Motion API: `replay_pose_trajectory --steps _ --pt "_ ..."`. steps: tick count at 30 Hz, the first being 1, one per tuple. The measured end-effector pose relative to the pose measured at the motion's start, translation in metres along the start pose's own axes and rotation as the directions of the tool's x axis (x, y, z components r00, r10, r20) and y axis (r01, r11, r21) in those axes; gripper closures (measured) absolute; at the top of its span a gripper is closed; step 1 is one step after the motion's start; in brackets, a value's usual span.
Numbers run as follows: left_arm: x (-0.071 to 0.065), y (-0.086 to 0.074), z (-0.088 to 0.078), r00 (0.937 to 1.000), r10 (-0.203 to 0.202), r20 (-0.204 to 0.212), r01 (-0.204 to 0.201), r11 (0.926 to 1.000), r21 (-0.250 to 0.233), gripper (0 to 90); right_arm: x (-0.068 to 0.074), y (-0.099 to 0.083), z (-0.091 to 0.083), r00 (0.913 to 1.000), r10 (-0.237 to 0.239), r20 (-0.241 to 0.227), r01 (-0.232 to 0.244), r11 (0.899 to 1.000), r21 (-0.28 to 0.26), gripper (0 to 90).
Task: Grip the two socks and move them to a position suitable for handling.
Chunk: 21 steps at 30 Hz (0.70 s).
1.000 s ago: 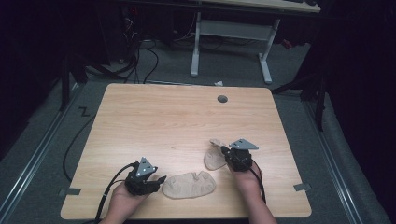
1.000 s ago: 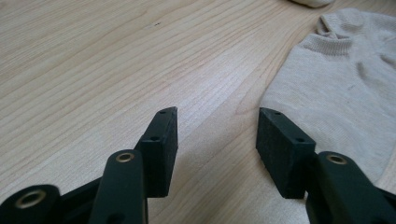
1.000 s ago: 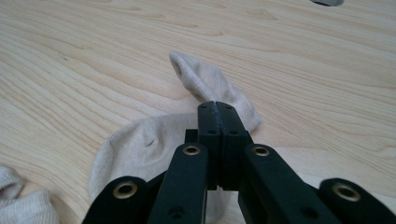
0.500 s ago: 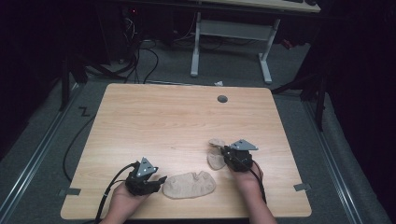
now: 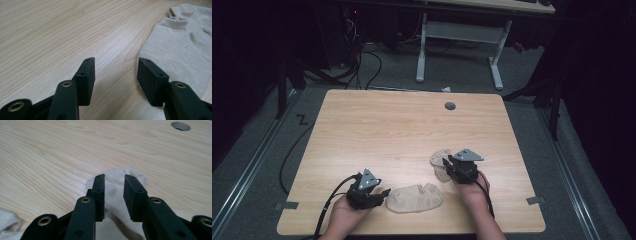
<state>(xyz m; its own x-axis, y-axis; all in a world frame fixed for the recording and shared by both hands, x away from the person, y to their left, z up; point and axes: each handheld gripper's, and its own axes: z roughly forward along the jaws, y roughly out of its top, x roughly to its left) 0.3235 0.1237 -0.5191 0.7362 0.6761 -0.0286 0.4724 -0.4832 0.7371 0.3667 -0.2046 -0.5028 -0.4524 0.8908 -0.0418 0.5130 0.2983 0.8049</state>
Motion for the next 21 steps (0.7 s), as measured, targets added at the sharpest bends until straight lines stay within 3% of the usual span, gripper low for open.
replay_pose_trajectory --steps 2,6,11,14,18,21 --pt "0.0 0.0 0.0 1.0 0.001 0.0 -0.001 1.0 0.002 48.9 0.009 0.004 0.011 0.9994 -0.021 -0.029 0.021 0.999 0.024 66.9" --pt "-0.001 0.0 0.0 1.0 0.003 0.002 -0.003 1.0 0.004 48.8 0.019 0.005 0.025 0.9977 -0.055 -0.039 0.058 0.996 0.072 64.6" --pt "0.001 -0.001 -0.001 1.0 -0.001 0.0 0.001 1.0 0.001 48.8 0.02 0.004 0.043 0.9969 -0.068 -0.039 0.072 0.99 0.124 64.4" --pt "0.001 -0.001 -0.001 1.0 -0.001 0.001 0.001 1.0 0.002 48.8 0.017 0.005 0.045 0.9976 -0.062 -0.029 0.065 0.989 0.131 69.5" --pt "0.0 -0.001 -0.001 1.0 0.0 0.002 0.0 1.0 0.003 48.8 0.014 0.006 0.045 0.9985 -0.047 -0.03 0.05 0.99 0.133 86.5" --pt "0.0 -0.001 -0.001 1.0 0.0 0.002 0.0 1.0 0.004 48.8 0.013 0.008 0.042 0.9985 -0.048 -0.027 0.051 0.991 0.125 88.1"
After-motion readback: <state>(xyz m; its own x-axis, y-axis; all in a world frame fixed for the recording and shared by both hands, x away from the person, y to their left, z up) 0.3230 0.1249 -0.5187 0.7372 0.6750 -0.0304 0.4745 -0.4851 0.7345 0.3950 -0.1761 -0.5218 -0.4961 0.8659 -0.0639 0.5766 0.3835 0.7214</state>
